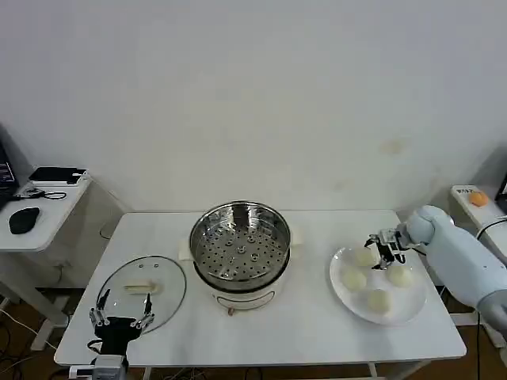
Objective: Take steamed baozi put them in steamer then cover it.
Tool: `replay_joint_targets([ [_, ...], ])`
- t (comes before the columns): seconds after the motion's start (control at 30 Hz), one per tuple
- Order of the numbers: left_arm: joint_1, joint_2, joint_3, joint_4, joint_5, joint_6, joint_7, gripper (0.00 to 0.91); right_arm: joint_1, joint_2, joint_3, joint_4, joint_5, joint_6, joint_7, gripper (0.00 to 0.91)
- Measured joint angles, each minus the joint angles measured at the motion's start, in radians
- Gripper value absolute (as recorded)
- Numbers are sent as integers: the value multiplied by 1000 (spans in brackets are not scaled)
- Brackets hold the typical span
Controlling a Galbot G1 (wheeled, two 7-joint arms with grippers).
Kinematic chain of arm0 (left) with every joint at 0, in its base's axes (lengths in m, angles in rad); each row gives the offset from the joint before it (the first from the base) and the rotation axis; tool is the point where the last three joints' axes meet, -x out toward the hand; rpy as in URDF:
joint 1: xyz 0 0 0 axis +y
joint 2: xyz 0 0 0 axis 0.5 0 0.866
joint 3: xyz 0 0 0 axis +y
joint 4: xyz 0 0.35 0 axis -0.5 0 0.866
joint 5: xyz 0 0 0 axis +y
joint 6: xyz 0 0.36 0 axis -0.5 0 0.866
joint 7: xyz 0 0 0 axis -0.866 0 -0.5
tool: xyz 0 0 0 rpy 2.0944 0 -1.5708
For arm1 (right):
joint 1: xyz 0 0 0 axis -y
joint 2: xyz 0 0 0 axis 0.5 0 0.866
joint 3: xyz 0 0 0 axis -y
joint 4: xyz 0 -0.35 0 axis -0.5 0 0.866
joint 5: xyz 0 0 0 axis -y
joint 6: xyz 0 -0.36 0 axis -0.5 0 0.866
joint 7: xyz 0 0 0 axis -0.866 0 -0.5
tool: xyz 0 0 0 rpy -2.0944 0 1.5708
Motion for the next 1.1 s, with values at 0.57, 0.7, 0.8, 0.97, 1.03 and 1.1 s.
replay_joint_targets([
  [0.57,4,9,-11,-2,-6,1,1,907,91,-59,-60,101,92,2,-22,615],
  [0.7,-1,14,-14,7,-11,5,2,907,157,-61,-97,140,146,-7,-19,615],
  [0.8,-7,15,-17,13,-18,10,3,907,221,-58,-143,171,192,-13,-12,615],
  [0.97,-18,20,-20,20,-35,21,7,907,329,-41,-234,219,263,-12,0,615],
  [1.03,-22,24,-17,26,-39,25,8,907,376,-27,-274,239,292,-8,5,615],
  [1.1,-26,25,-15,32,-39,26,8,907,424,-11,-315,258,319,-4,10,615],
])
